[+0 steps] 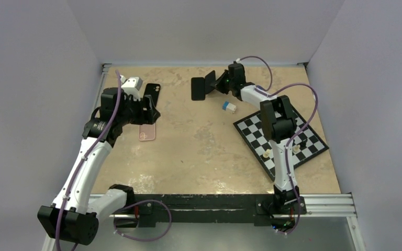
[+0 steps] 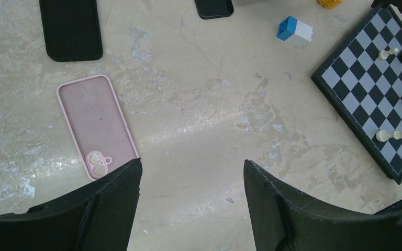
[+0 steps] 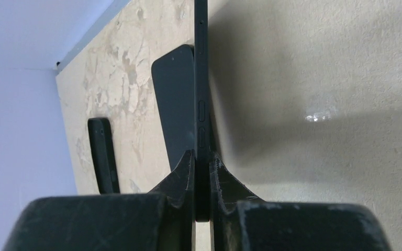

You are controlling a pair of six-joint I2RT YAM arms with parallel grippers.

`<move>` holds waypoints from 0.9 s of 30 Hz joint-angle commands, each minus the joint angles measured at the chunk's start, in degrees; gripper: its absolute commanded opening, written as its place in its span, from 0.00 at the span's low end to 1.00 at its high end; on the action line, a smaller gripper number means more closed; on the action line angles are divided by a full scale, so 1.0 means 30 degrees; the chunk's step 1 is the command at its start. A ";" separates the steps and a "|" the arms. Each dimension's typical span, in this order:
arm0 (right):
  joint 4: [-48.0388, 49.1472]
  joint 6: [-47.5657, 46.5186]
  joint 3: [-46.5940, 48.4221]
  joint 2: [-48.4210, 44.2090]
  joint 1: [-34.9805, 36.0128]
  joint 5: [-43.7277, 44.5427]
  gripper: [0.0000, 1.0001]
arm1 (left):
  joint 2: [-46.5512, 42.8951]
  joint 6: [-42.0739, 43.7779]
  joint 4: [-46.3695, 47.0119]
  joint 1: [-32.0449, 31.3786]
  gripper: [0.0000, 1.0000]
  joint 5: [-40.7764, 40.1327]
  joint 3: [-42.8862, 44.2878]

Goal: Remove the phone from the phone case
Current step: Place the phone at the center of the board, then reset both arms

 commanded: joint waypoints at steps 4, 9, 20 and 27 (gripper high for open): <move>0.0986 0.1075 -0.0297 -0.0507 -0.0343 -0.1318 0.18 | -0.0216 -0.0241 0.0805 0.0008 0.75 0.0641 -0.0109; 0.0580 0.0555 -0.0419 -0.0922 -0.0337 -0.1620 0.36 | -0.0137 -0.0227 0.0875 0.0016 0.75 0.0717 -0.0142; -0.6433 -0.4929 0.1864 -0.3399 -0.0309 0.1995 0.71 | 0.0128 -0.0044 0.0974 0.0011 0.75 0.0601 -0.0291; -0.6004 -0.8348 -0.4937 -1.0413 0.0331 0.2153 0.74 | 0.0009 -0.0036 0.1334 0.0008 0.75 0.0775 -0.0548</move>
